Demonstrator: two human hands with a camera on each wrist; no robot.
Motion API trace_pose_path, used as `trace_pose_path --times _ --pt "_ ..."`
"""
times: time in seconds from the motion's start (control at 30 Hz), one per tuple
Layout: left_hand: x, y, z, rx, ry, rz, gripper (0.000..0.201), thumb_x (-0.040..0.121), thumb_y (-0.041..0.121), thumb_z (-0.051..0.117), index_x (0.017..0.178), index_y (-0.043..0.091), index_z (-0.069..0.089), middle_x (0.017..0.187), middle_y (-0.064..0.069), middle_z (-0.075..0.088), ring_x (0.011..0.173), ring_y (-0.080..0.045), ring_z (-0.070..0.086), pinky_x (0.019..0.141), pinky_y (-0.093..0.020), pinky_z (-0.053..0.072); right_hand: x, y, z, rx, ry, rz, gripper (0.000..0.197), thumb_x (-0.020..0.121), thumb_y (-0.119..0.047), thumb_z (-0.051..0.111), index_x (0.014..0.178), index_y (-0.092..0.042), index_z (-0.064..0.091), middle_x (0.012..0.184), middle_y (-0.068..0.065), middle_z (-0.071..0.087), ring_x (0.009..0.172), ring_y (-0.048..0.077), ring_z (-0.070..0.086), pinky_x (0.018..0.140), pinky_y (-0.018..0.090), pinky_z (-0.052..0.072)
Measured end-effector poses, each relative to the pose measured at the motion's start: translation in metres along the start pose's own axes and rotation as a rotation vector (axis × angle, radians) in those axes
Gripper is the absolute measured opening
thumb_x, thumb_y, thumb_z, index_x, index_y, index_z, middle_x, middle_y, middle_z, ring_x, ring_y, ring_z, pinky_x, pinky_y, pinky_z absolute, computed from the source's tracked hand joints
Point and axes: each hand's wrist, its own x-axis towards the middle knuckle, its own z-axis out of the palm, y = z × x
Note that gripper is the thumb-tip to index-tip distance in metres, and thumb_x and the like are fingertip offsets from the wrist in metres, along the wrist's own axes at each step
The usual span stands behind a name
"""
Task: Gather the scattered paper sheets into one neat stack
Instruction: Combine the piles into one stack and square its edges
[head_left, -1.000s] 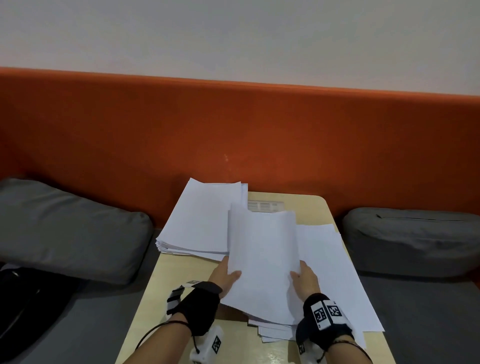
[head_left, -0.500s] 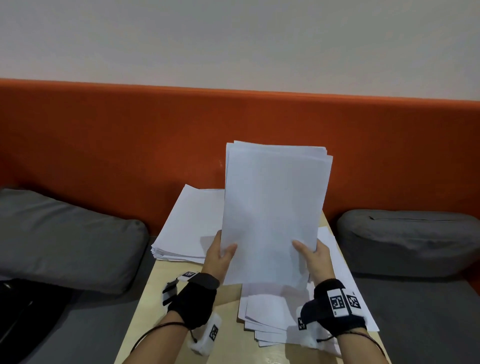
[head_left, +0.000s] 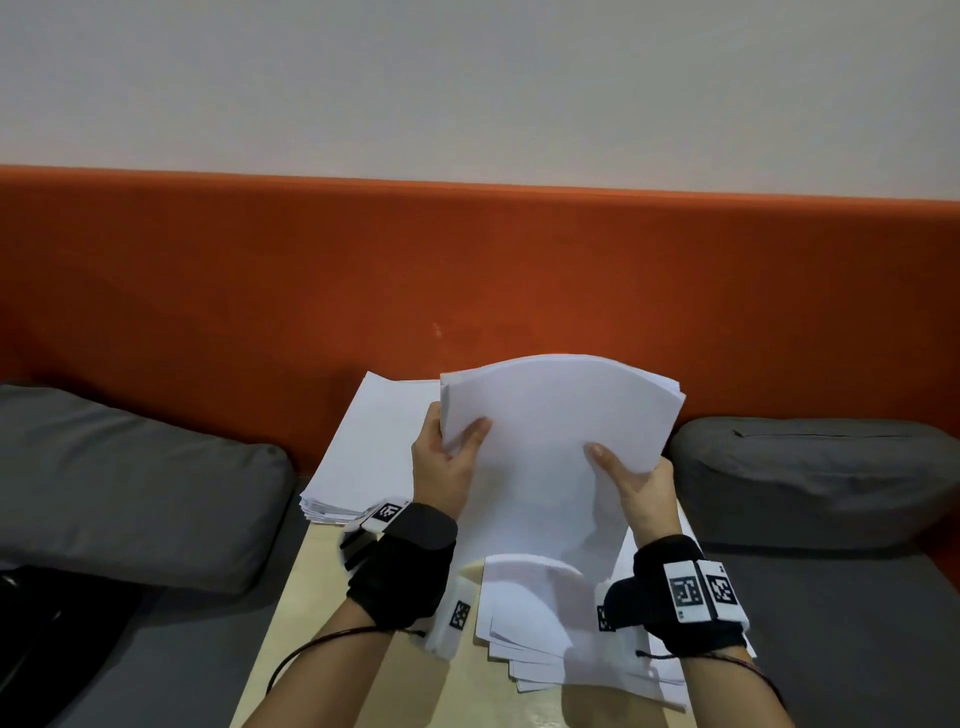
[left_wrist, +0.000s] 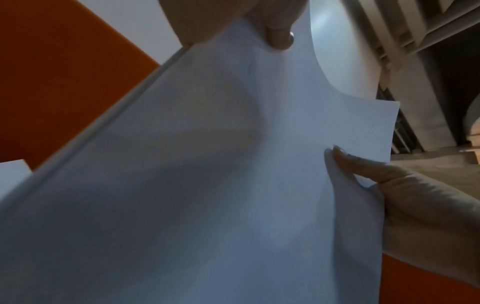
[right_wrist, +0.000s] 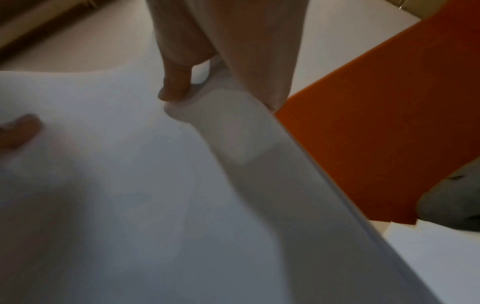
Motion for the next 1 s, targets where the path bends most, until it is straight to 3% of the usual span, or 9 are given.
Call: trace_pose_path --times 0.17,0.23,0.3,0.43,0.53,0.67,0.8,0.9,1.0 --pt "0.000 -0.004 -0.001 0.042 0.008 0.005 0.026 0.084 0.002 0.063 0.085 0.026 0.051 0.081 0.005 0.059 0.066 0.008 0.059 0.064 -0.011 0.049 0.003 0.004 -0.003 -0.024 -0.003 0.023 0.015 0.078 -0.008 0.071 0.082 -0.020 0.063 0.084 -0.004 0.069 0.072 0.006 0.065 0.064 0.017 0.051" --pt "-0.007 -0.023 -0.008 0.078 0.015 -0.093 0.024 0.085 0.006 0.063 0.093 0.026 0.053 0.089 0.003 0.062 0.079 -0.004 0.062 0.070 -0.015 0.052 0.000 0.025 -0.003 -0.150 -0.052 0.178 0.012 0.079 -0.007 0.072 0.086 -0.012 0.064 0.093 0.009 0.067 0.076 0.019 0.062 0.066 0.024 0.048" --pt "-0.016 -0.043 -0.017 0.129 -0.011 -0.217 0.023 0.085 0.008 0.065 0.101 0.019 0.052 0.096 -0.003 0.062 0.088 -0.019 0.061 0.072 -0.019 0.051 -0.008 0.051 -0.005 -0.237 -0.099 0.336 0.025 0.083 -0.007 0.067 0.106 0.000 0.062 0.105 0.018 0.064 0.087 0.024 0.058 0.073 0.030 0.045" --pt "-0.041 -0.080 -0.040 0.270 -0.225 -0.449 0.033 0.077 0.026 0.070 0.104 0.013 0.056 0.103 -0.006 0.065 0.088 -0.016 0.064 0.063 -0.006 0.048 -0.014 0.071 -0.010 -0.201 0.016 0.393 0.037 0.087 -0.005 0.061 0.122 0.005 0.054 0.121 0.021 0.060 0.102 0.027 0.056 0.094 0.035 0.043" --pt "-0.054 -0.090 -0.047 0.248 -0.273 -0.585 0.023 0.091 0.006 0.055 0.114 0.005 0.055 0.099 -0.004 0.066 0.080 -0.006 0.064 0.061 -0.010 0.051 -0.009 0.069 -0.010 -0.218 0.005 0.399 0.035 0.087 -0.003 0.060 0.121 0.006 0.055 0.120 0.022 0.060 0.098 0.025 0.056 0.088 0.032 0.043" --pt "-0.045 -0.095 -0.055 0.385 -0.197 -0.556 0.031 0.094 0.007 0.049 0.124 0.002 0.051 0.114 -0.013 0.061 0.099 -0.023 0.057 0.089 -0.031 0.048 -0.008 0.070 -0.005 -0.298 -0.014 0.367 0.024 0.091 -0.006 0.056 0.114 -0.002 0.056 0.116 0.014 0.060 0.095 0.021 0.053 0.075 0.021 0.046" --pt "-0.044 -0.117 -0.078 0.478 -0.088 -0.610 0.035 0.095 0.008 0.048 0.129 0.000 0.048 0.124 -0.016 0.058 0.115 -0.031 0.054 0.103 -0.039 0.042 -0.003 0.092 -0.020 -0.814 0.012 0.545 0.041 0.088 -0.022 0.062 0.125 -0.008 0.050 0.132 0.018 0.047 0.118 0.034 0.045 0.097 0.037 0.038" --pt "-0.048 -0.138 -0.096 0.566 -0.103 -0.673 0.037 0.094 0.012 0.050 0.129 -0.001 0.049 0.126 -0.019 0.058 0.114 -0.033 0.056 0.102 -0.043 0.043 -0.011 0.101 -0.031 -1.160 -0.012 0.738 0.060 0.082 -0.028 0.067 0.132 -0.015 0.038 0.135 0.015 0.035 0.126 0.035 0.033 0.102 0.044 0.035" --pt "-0.046 -0.149 -0.100 0.575 -0.112 -0.698 0.038 0.094 0.016 0.051 0.130 0.002 0.049 0.125 -0.017 0.059 0.113 -0.033 0.057 0.102 -0.045 0.044 -0.015 0.107 -0.034 -1.248 0.011 0.746 0.070 0.079 -0.032 0.070 0.135 -0.015 0.031 0.137 0.015 0.032 0.128 0.034 0.031 0.102 0.045 0.034"
